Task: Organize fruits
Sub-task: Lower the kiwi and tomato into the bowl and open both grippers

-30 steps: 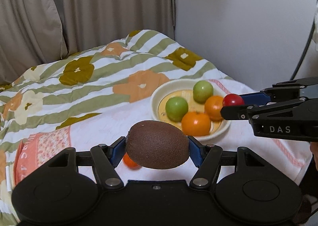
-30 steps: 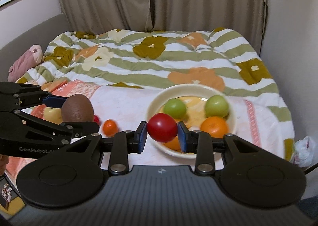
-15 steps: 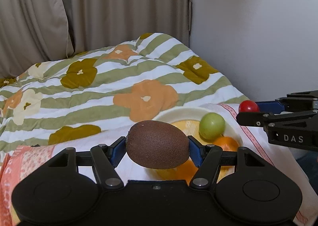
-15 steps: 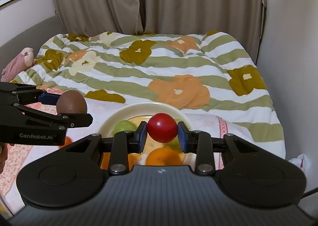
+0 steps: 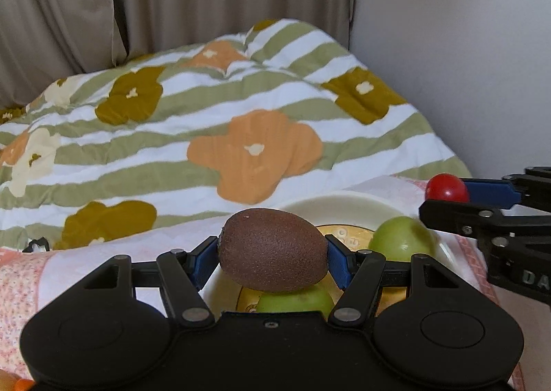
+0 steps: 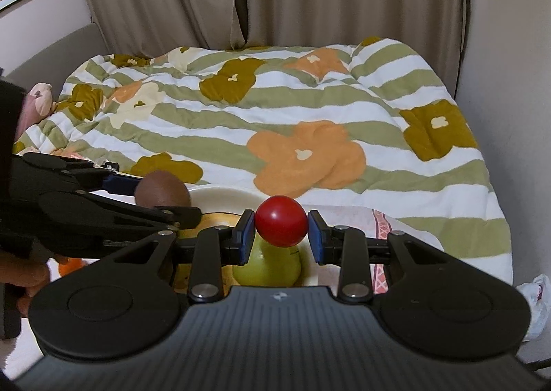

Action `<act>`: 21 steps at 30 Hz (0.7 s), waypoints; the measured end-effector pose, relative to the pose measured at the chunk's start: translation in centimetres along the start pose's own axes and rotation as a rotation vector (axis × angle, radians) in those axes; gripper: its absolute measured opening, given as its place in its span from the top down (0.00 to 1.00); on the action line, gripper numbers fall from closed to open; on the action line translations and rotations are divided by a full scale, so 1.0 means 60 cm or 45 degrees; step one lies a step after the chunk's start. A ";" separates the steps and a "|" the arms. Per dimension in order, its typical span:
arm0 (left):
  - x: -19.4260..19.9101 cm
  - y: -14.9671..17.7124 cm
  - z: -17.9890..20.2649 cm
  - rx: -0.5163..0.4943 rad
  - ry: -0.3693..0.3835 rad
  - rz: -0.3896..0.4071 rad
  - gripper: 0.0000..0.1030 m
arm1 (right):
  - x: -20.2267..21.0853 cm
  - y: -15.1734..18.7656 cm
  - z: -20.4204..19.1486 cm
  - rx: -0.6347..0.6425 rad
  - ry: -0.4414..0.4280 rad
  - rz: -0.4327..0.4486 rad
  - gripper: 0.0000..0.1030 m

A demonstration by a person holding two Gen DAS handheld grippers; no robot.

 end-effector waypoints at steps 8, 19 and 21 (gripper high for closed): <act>-0.034 -0.008 0.015 -0.083 -0.072 -0.038 0.33 | -0.013 0.008 0.024 -0.048 -0.002 -0.013 0.54; -0.009 0.001 0.016 -0.151 -0.115 0.006 0.15 | -0.011 0.008 0.018 -0.039 -0.008 -0.005 0.54; 0.007 0.003 0.010 -0.132 -0.121 0.025 0.10 | -0.007 0.008 0.015 -0.031 -0.012 -0.004 0.54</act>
Point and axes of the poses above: each gripper's, at about its wrist camera, not at the fingertips, and x roughly against the way its jaws point, z to its right, y to its underside, the point moved 9 cm from there along -x, roughly the way its jaws point, and after that the axes turned 12 degrees about -x, right-handed, at the moved point
